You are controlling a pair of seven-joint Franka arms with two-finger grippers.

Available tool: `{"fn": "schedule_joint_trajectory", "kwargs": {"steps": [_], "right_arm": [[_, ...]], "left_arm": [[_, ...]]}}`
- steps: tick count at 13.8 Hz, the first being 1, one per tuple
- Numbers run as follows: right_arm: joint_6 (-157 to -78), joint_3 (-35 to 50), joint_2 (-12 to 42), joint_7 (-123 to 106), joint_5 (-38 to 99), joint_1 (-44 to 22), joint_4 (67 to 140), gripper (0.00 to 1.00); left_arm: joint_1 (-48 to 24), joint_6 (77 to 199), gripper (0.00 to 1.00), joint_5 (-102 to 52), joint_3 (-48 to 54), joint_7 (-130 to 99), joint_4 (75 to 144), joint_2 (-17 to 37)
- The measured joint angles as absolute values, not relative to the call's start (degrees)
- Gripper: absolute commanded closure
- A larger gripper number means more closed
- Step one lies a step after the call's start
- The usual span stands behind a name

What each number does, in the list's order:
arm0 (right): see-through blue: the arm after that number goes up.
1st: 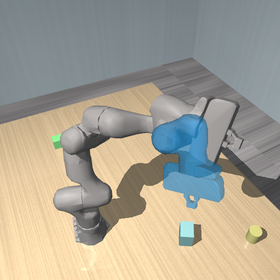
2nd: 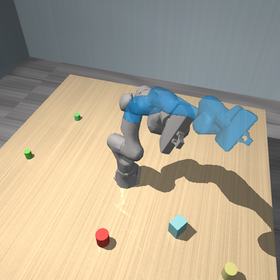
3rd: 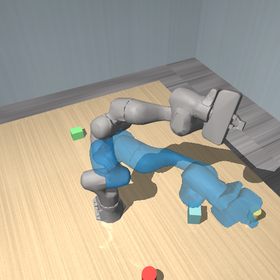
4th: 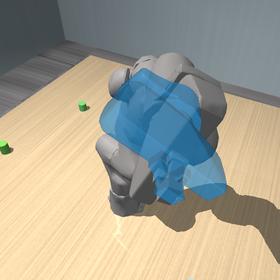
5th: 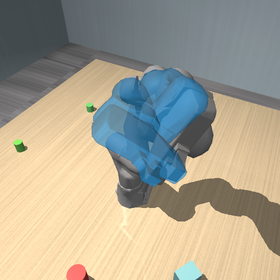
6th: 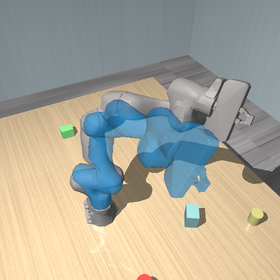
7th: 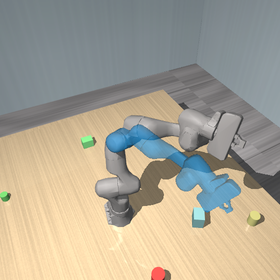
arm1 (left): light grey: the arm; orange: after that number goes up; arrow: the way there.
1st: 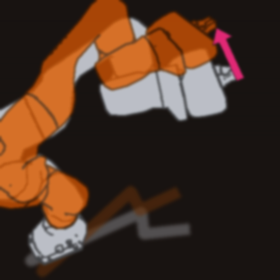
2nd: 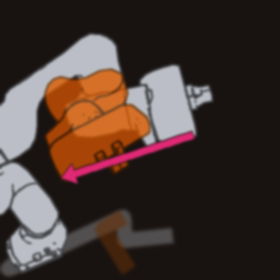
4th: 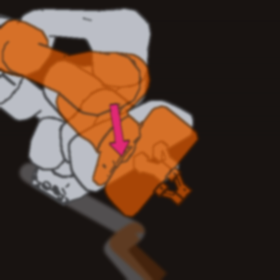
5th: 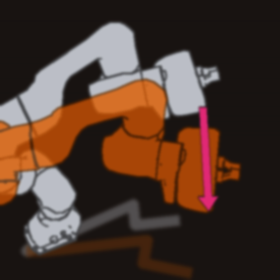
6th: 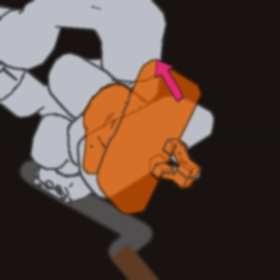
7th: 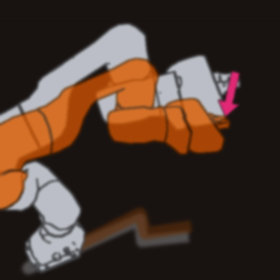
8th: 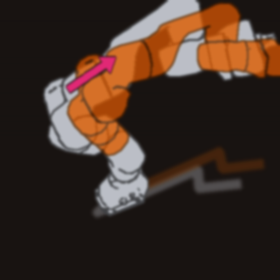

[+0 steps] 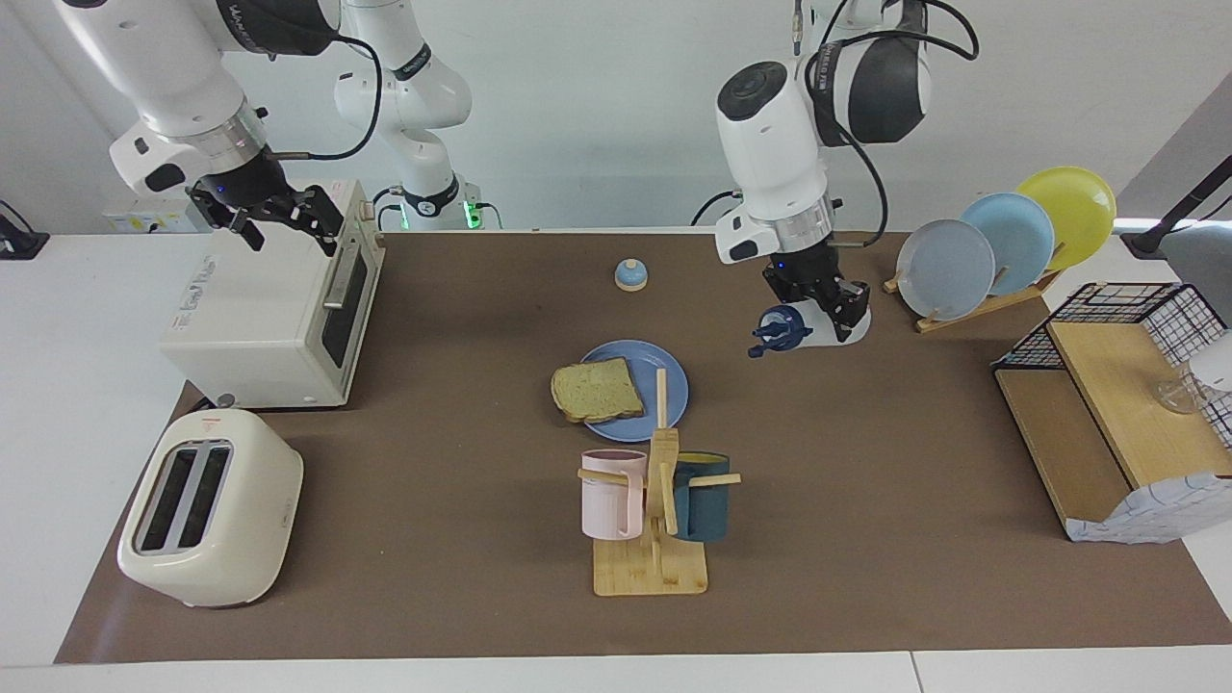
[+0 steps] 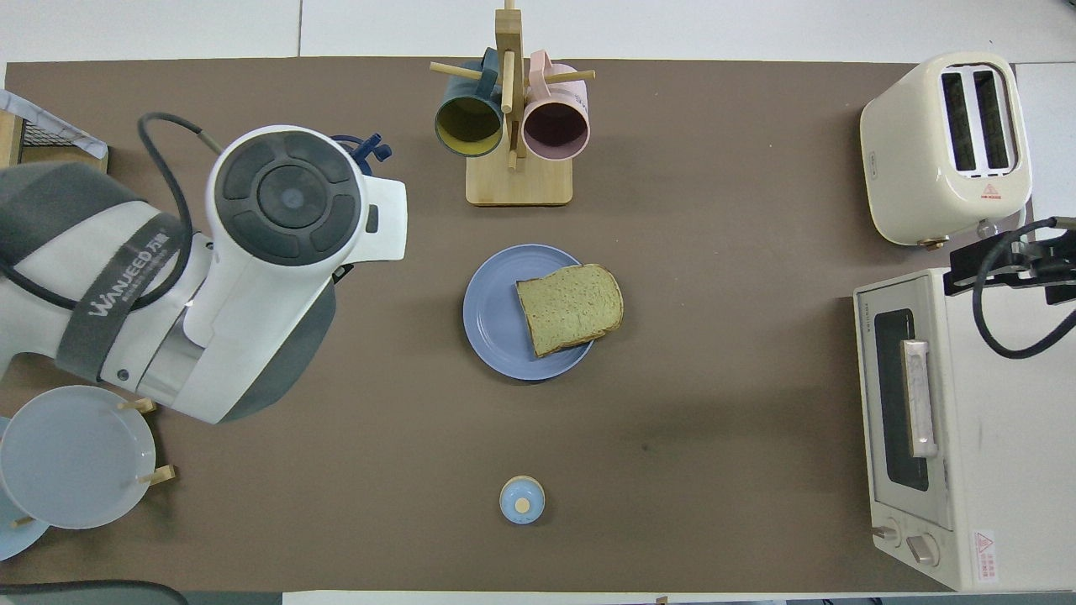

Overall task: Put bread on plate and add seasoning
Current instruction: 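Carry the bottle back beside the mug rack with the left gripper, then lower the bottle upright onto the table and open the left gripper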

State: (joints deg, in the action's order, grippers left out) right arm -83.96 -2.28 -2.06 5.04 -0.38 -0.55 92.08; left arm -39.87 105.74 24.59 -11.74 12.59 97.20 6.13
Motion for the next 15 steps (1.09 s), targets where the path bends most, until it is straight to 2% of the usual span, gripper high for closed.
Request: {"fn": "schedule_joint_trajectory", "kwargs": {"steps": [9,12,15], "right_arm": [[-84.0,-2.3,-2.1,5.0,-0.4,-0.5,92.1,0.00],[-84.0,-2.3,-2.1,5.0,-0.4,-0.5,92.1,0.00],[-84.0,-2.3,-2.1,5.0,-0.4,-0.5,92.1,0.00]], "left_arm": [[-29.1,155.2,1.00,22.4,-11.7,-17.5,121.8,0.8],[-28.2,167.0,1.00,22.4,-11.6,-25.3,125.2,2.7],[-24.7,178.8,1.00,22.4,-11.6,-26.5,125.6,7.8]]}}
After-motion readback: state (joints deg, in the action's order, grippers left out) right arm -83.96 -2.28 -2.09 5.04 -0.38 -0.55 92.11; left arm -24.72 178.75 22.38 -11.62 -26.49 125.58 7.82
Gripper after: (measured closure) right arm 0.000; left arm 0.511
